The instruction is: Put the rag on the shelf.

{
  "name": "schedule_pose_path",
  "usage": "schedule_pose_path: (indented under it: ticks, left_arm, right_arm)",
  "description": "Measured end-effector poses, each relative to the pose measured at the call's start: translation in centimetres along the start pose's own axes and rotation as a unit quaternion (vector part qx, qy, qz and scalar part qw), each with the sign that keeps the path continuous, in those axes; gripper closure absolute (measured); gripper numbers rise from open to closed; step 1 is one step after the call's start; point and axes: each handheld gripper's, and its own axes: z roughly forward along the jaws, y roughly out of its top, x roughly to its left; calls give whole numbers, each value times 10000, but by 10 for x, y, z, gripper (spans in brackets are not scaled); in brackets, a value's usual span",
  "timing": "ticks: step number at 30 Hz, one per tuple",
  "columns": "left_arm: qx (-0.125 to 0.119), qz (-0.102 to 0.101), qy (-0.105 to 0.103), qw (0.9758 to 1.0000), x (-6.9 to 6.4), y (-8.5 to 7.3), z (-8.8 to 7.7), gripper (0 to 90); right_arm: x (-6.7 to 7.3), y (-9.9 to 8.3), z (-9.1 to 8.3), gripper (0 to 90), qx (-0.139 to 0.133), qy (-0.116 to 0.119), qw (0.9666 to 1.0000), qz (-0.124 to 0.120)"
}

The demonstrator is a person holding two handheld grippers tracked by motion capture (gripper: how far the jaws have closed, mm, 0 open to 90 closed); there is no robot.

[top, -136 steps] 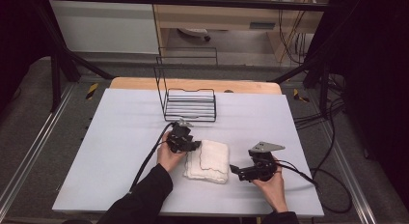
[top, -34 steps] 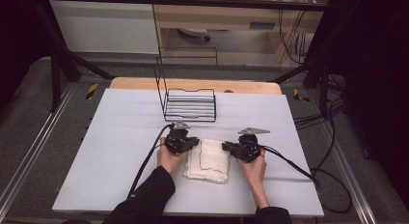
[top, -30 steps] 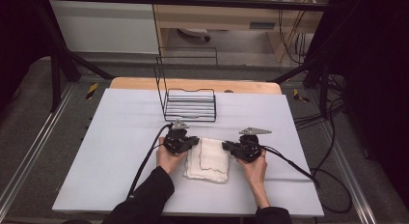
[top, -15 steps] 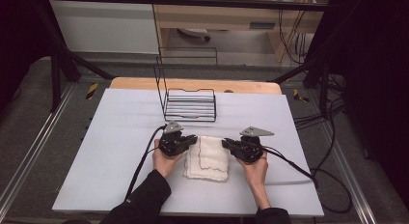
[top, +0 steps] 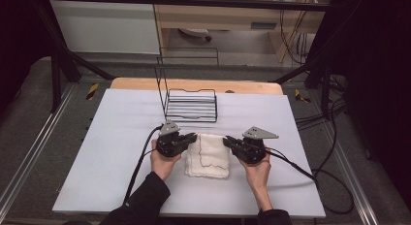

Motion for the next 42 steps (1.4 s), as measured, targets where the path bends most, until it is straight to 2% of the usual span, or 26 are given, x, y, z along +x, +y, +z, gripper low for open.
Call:
schedule_pose_path:
  ticks: [5,18,28,32,42]
  left_arm:
    - [-185,38,26,9998,-3,3,-6,841]
    - [-597,90,49,9982,-7,10,-22,841]
    - [-912,187,87,9956,-11,17,-36,841]
    - [-1045,194,94,9943,-13,20,-41,841]
    - [-1310,277,133,9909,-17,31,-55,842]
  right_arm:
    - [5,4,-6,811,-217,-13,9997,-110]
    - [15,14,-14,811,-542,3,9980,-327]
    - [23,23,-20,812,-822,-5,9955,-466]
    - [28,29,-24,812,-952,-32,9938,-581]
    - [37,39,-30,812,-1213,-51,9903,-678]
